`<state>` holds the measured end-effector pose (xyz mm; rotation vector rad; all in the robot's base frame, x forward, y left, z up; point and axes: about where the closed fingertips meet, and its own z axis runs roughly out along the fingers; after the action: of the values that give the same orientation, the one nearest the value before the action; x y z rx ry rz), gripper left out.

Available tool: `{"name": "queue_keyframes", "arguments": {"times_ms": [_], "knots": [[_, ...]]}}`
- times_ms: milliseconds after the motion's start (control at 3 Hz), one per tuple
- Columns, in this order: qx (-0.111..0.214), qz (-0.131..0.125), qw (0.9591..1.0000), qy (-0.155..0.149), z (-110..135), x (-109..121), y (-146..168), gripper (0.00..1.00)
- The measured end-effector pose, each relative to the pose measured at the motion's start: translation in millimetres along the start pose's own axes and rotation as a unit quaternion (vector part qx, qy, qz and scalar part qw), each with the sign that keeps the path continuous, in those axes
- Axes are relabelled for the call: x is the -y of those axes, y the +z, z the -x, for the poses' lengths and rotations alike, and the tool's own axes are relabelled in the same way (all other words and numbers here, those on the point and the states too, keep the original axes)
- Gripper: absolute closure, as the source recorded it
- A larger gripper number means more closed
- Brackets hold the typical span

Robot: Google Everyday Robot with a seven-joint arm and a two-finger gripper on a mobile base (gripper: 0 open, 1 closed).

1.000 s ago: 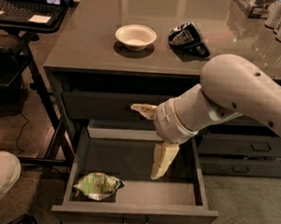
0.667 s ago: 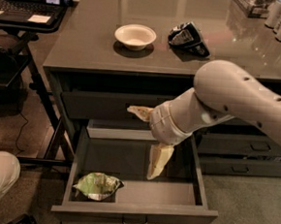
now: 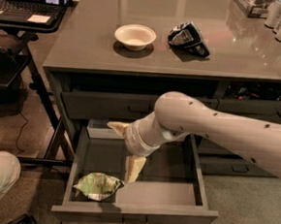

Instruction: Pick green jalapeno chip bag from middle drawer and place on counter

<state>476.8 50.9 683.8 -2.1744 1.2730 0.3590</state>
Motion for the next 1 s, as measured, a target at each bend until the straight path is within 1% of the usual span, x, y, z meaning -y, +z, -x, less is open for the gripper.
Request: {"name": "queue_keyframes", "arguments": {"times_ms": [333,667,1000], "knots": [[0.024,0.005,0.9989,-0.040,-17,9,69,0.00],[0.062,0.012,0.9956,-0.069,-30,5,126,0.00],[0.083,0.016,0.9928,-0.084,-26,0,169,0.00]]}}
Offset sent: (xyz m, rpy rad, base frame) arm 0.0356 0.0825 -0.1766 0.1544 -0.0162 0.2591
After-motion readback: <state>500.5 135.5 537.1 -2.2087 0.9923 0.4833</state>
